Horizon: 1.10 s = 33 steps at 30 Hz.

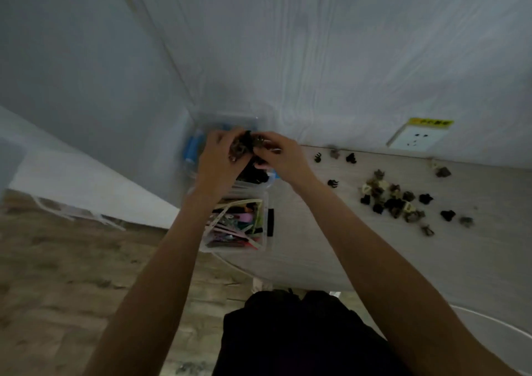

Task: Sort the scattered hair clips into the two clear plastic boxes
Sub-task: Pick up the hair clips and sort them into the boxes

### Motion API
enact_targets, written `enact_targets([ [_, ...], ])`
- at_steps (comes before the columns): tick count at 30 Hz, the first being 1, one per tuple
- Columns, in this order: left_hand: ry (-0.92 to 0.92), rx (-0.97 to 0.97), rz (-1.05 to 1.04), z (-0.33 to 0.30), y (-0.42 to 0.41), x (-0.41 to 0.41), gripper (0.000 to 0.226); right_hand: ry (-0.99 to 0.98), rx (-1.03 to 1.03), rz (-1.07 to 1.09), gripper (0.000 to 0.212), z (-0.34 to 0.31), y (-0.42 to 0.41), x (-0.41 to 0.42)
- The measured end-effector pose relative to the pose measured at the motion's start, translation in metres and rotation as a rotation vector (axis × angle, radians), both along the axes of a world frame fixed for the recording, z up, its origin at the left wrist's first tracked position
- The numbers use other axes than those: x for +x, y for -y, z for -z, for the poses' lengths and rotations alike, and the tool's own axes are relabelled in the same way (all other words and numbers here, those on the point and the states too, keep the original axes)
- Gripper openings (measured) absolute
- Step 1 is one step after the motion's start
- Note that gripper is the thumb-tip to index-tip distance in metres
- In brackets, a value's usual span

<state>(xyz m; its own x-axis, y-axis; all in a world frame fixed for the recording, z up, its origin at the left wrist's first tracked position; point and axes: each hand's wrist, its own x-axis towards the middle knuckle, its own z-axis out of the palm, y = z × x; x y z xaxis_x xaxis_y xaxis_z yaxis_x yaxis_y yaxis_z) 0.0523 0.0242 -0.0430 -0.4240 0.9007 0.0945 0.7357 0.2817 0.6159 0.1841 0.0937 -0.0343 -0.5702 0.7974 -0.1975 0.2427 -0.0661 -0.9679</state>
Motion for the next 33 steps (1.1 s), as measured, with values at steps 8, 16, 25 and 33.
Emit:
enact_targets([
  [8, -0.428, -0.182, 0.052, 0.025, 0.007, -0.020, 0.057, 0.372, 0.424, -0.113, 0.049, 0.007, -0.006, -0.018],
  [16, -0.333, 0.274, 0.033, 0.021, 0.004, 0.027, 0.024, 0.129, 0.412, -0.065, 0.044, 0.013, 0.004, 0.026],
  [25, -0.055, 0.034, 0.338, 0.042, -0.015, 0.117, 0.036, 0.448, 0.429, 0.129, 0.033, 0.054, 0.019, 0.144],
  [33, -0.255, -0.481, 0.434, 0.074, -0.070, 0.177, 0.098, 1.145, 0.273, 0.323, 0.067, 0.088, 0.026, 0.279],
])
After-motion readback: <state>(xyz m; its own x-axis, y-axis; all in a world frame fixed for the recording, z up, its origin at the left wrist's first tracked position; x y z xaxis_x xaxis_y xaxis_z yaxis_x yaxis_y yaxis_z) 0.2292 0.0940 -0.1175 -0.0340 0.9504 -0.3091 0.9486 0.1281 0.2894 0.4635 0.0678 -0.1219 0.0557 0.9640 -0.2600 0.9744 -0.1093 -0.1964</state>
